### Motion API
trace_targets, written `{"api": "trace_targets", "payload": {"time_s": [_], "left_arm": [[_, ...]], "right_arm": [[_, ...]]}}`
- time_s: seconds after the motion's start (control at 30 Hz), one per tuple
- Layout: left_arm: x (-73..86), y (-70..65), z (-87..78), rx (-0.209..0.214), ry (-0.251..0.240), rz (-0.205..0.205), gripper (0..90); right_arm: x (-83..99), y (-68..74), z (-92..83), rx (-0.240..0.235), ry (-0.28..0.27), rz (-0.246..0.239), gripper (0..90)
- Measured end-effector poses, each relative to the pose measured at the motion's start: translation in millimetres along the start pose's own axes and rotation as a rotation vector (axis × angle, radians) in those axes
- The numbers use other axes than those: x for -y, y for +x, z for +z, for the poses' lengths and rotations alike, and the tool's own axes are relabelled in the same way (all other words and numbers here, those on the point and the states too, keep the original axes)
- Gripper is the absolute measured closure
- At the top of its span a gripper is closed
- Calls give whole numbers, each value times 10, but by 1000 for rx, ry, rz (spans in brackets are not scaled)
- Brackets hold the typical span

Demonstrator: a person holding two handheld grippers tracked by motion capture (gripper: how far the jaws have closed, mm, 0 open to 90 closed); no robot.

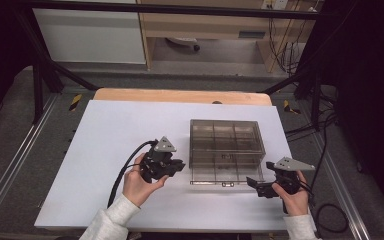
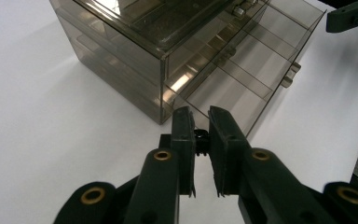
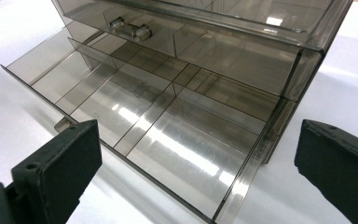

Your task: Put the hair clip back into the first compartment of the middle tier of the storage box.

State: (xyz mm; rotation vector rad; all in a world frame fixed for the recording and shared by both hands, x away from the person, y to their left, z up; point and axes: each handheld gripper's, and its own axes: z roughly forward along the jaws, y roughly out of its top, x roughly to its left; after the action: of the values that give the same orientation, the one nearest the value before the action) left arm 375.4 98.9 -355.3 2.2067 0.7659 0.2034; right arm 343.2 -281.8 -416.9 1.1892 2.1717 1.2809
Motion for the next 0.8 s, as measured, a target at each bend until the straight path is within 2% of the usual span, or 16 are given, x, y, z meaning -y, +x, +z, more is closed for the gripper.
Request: {"api": "trace_targets", "payload": {"time_s": [0.8], "left_arm": [[-205, -132, 235, 31, 10, 30, 801]], "right_arm": [[2, 1, 5, -1, 4, -2, 12]]}}
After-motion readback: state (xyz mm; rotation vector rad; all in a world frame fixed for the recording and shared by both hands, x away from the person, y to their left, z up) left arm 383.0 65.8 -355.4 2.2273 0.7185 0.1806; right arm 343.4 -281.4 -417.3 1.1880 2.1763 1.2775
